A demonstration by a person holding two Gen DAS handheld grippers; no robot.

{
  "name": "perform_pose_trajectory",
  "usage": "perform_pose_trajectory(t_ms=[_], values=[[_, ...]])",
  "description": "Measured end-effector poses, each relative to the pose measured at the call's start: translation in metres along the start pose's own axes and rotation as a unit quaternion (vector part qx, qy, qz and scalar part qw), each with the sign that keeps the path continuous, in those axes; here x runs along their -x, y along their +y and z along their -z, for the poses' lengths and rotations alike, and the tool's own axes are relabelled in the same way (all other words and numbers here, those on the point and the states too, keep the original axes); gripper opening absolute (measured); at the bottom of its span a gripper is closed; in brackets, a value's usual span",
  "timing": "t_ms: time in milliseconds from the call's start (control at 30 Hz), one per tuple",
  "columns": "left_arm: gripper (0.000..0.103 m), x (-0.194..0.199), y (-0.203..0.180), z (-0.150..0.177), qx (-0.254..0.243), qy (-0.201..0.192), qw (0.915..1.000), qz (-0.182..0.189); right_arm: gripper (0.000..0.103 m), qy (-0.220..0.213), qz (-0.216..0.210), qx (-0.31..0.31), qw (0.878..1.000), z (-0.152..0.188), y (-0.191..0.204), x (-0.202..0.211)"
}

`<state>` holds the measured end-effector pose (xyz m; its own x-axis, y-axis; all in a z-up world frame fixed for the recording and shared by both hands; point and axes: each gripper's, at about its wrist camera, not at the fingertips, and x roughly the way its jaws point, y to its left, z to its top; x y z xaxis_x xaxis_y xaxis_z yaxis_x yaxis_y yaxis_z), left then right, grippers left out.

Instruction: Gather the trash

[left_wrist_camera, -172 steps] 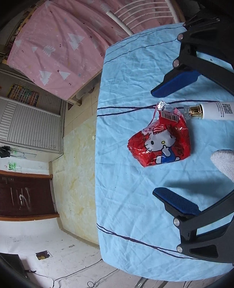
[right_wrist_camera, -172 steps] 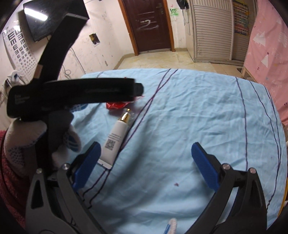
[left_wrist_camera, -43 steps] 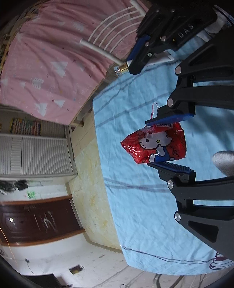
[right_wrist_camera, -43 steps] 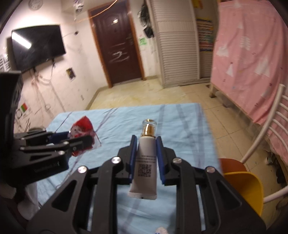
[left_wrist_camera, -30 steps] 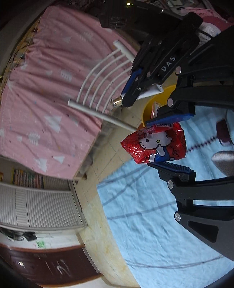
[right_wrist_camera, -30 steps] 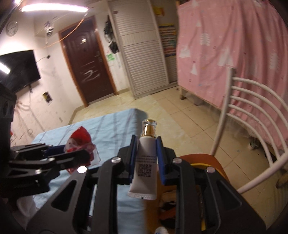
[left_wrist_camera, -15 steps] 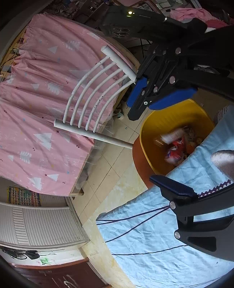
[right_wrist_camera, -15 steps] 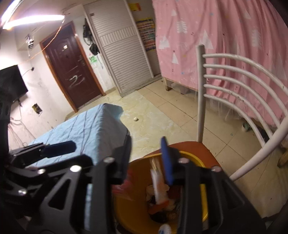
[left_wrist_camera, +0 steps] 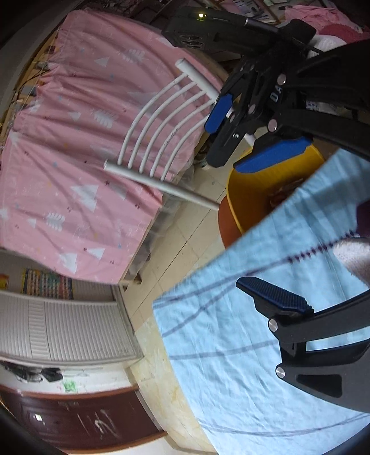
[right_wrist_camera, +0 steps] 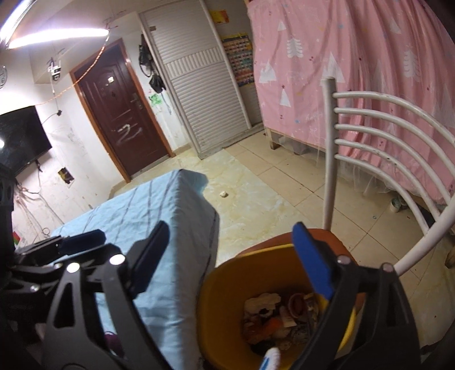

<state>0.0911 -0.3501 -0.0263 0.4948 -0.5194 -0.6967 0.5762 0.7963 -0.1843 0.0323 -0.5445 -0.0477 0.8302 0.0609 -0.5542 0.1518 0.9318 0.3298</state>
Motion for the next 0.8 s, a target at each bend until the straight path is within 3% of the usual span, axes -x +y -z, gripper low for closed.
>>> perform_pose_trajectory(t_ms=[67,300,533,800], values=[[0.067,0.011,0.01,0.004,0.006,-0.012,0.9998,-0.013,0.097,-0.004,-0.008,0.004,1.0,0.002,0.009,0.0],[0.068,0.046,0.047,0.021,0.041,-0.055,0.9931,-0.095,0.097,-0.005,-0.043,0.028,0.999,0.01,0.052,-0.004],[0.068,0.074,0.088,0.041,0.08,-0.075,0.9759,-0.189,0.097,0.001,-0.089,0.062,0.994,0.021,0.099,-0.011],[0.068,0.104,0.126,0.059,0.114,-0.091,0.9546,-0.26,0.097,0.001,-0.139,0.095,0.986,0.031,0.146,-0.012]])
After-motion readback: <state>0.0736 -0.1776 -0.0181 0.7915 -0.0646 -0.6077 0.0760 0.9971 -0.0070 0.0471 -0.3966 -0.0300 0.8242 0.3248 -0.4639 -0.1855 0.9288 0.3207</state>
